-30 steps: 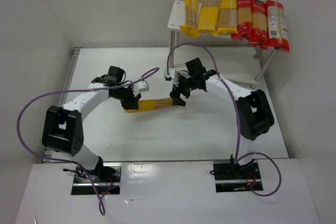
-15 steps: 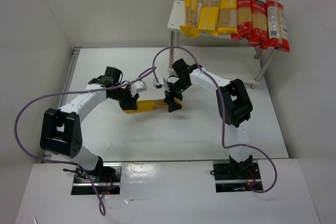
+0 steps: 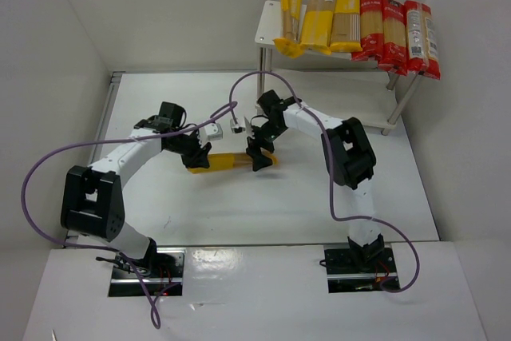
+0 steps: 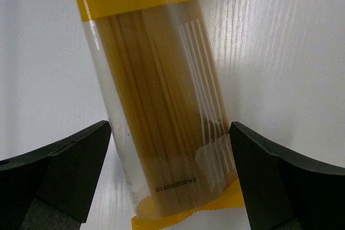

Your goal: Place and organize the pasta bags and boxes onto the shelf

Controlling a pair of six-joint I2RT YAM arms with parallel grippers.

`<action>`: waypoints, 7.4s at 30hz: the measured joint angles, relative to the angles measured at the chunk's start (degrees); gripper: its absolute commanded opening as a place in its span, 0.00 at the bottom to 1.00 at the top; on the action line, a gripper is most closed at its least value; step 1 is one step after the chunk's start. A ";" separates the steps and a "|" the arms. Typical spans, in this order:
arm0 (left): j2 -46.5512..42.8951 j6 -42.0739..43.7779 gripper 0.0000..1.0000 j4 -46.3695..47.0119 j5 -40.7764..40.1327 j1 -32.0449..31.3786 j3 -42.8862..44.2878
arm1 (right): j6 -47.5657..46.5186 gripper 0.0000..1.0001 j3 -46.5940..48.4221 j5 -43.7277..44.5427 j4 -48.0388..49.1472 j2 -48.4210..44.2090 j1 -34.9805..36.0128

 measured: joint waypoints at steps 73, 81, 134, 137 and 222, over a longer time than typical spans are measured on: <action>-37.62 -33.07 1.00 10.58 -32.04 18.21 -9.77 | 52.83 0.00 -15.98 32.92 24.26 -21.88 5.66; -38.38 -33.07 1.00 11.13 -32.46 18.21 -10.51 | 51.80 0.00 -14.67 33.88 24.59 -28.55 8.00; -38.10 -32.87 1.00 11.26 -30.88 18.21 -11.15 | 45.53 1.00 -23.65 39.34 19.87 -14.97 11.15; -38.10 -32.87 1.00 11.26 -30.60 18.21 -11.15 | 45.48 1.00 -23.17 40.13 19.45 -14.12 12.26; -40.83 -31.36 1.00 11.02 -28.57 19.71 -12.37 | 51.76 0.00 80.89 58.25 -4.70 7.15 -10.91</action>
